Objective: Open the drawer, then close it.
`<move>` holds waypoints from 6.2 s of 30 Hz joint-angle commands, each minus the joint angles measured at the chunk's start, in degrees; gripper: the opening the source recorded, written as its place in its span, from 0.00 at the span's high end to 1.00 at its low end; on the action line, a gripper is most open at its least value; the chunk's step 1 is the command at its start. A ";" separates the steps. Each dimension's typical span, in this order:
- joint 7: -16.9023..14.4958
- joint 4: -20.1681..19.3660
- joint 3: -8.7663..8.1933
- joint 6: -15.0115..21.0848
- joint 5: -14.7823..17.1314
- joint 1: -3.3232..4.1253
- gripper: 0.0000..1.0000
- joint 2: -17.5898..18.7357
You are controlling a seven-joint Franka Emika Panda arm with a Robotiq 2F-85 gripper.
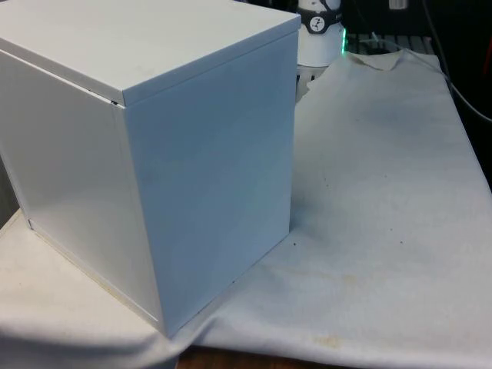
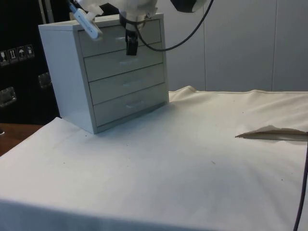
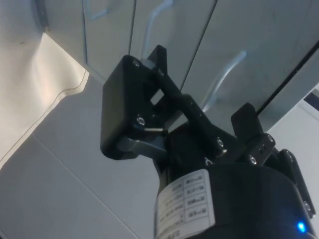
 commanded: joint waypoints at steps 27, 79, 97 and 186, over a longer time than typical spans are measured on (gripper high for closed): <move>1.49 0.29 -1.09 4.18 0.17 -0.63 0.02 2.81; 1.09 -2.23 0.11 -1.20 -1.09 0.63 1.00 -1.83; 0.52 -5.90 2.06 -4.70 -4.07 0.92 1.00 -6.82; -4.35 -26.70 15.41 -20.91 -11.12 0.92 0.72 -29.28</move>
